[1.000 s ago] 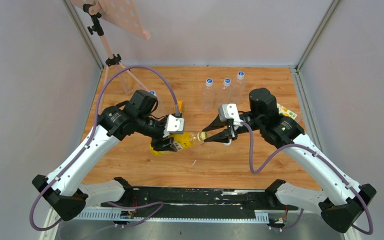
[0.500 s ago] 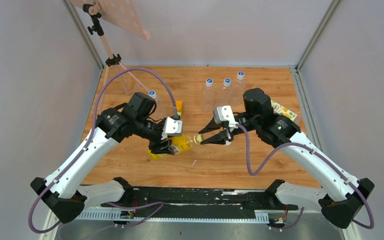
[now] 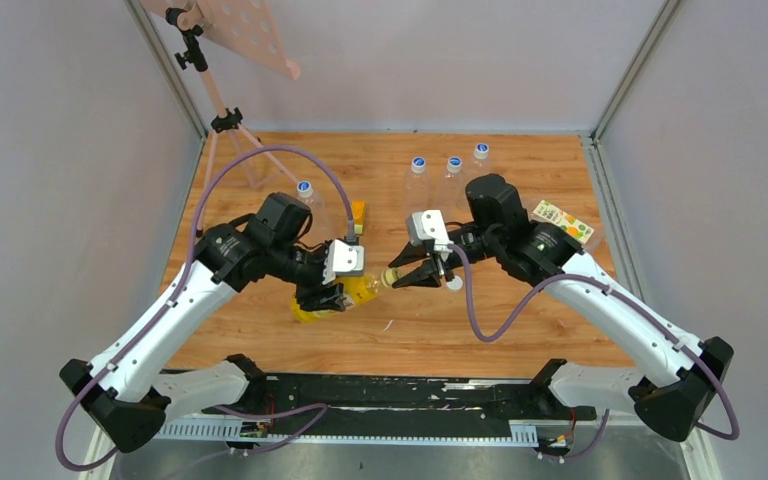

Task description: Screw on the bottle caps

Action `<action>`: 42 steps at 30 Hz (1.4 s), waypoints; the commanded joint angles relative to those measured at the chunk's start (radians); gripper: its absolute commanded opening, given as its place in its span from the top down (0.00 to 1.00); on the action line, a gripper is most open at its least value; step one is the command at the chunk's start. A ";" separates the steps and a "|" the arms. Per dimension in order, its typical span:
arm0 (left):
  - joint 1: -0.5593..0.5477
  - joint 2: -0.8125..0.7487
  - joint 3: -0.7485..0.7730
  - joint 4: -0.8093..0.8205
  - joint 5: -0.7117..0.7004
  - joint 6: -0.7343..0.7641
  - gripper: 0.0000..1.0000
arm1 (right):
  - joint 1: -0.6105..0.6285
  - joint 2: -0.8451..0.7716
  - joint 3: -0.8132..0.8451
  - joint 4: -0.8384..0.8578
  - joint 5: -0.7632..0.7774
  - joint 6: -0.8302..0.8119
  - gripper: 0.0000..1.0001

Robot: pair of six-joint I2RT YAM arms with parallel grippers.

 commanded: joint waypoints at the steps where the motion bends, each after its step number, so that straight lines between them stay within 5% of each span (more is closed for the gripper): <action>1: -0.015 -0.122 -0.045 0.422 0.131 -0.040 0.87 | 0.005 0.062 0.011 -0.009 -0.033 0.023 1.00; 8: -0.015 -0.243 -0.210 0.685 0.100 -0.136 0.88 | -0.052 0.096 0.027 0.021 -0.149 0.164 1.00; 14: -0.023 -0.221 -0.218 0.713 0.088 -0.171 0.88 | -0.053 0.129 0.056 0.020 -0.106 0.275 1.00; 27: -0.096 -0.180 -0.204 0.828 -0.192 -0.285 0.91 | -0.052 0.177 0.119 -0.060 0.039 0.440 1.00; 42: -0.098 -0.165 -0.115 0.695 -0.239 -0.255 0.92 | -0.052 0.226 0.177 -0.221 0.061 0.378 1.00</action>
